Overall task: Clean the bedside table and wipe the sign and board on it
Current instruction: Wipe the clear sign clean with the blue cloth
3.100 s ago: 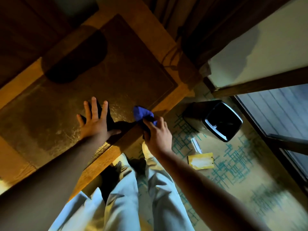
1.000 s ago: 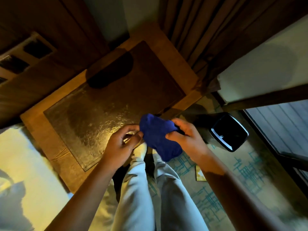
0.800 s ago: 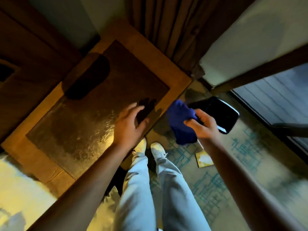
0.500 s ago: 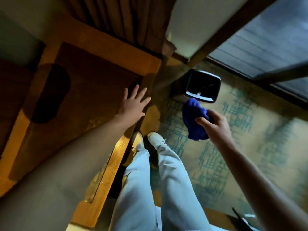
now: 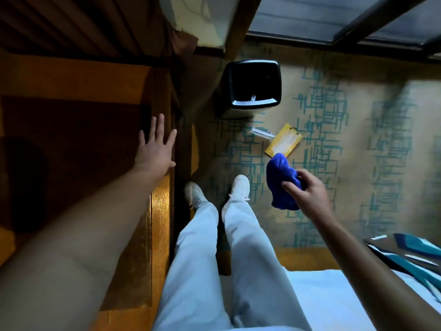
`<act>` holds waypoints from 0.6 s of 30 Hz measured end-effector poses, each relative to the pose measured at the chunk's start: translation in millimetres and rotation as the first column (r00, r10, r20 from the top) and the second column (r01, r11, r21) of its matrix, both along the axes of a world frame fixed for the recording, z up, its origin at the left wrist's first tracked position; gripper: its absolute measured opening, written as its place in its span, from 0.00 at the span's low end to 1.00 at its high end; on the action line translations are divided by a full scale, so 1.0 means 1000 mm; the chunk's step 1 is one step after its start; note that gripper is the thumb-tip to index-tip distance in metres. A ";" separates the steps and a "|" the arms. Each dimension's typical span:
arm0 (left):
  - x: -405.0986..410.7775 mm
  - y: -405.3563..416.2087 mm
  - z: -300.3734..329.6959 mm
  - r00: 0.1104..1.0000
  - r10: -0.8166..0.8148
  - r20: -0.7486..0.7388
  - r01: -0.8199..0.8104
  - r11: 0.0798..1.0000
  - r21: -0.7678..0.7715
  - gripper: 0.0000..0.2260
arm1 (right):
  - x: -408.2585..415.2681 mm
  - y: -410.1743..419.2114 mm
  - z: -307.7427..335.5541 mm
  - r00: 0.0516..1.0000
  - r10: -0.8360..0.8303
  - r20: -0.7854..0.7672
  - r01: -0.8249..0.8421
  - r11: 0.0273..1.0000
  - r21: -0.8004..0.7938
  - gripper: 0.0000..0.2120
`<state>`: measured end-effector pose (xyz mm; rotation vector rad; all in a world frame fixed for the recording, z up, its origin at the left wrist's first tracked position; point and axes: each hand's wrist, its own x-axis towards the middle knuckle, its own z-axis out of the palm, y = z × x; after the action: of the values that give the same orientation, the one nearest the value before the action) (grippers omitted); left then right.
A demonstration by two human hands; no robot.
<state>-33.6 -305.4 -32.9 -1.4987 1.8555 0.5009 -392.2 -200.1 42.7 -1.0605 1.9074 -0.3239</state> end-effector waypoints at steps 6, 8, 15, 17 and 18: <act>0.001 -0.006 0.009 0.997 -0.061 0.037 0.057 0.994 0.091 0.48 | -0.012 -0.005 -0.017 0.997 -0.032 0.071 0.035 0.999 -0.036 0.09; 0.005 -0.010 0.013 0.992 -0.117 0.045 0.111 0.987 0.120 0.51 | -0.020 -0.005 -0.027 0.995 -0.052 0.088 0.054 0.998 -0.022 0.09; -0.002 -0.010 0.018 0.993 -0.093 0.078 0.082 0.988 0.132 0.54 | -0.034 -0.021 -0.057 0.993 -0.043 0.112 0.046 0.999 -0.027 0.09; -0.004 -0.009 0.016 0.993 -0.080 0.082 0.069 0.990 0.127 0.55 | -0.032 -0.031 -0.067 0.994 -0.010 0.109 0.014 0.999 -0.035 0.09; -0.005 -0.008 0.016 0.994 -0.076 0.084 0.065 0.990 0.125 0.55 | -0.031 -0.036 -0.071 0.994 0.001 0.113 0.004 0.999 -0.037 0.10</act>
<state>-38.4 -313.7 -17.3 -1.3481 1.7705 0.4976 -422.7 -235.6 -28.6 -1.0433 1.8079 -0.4128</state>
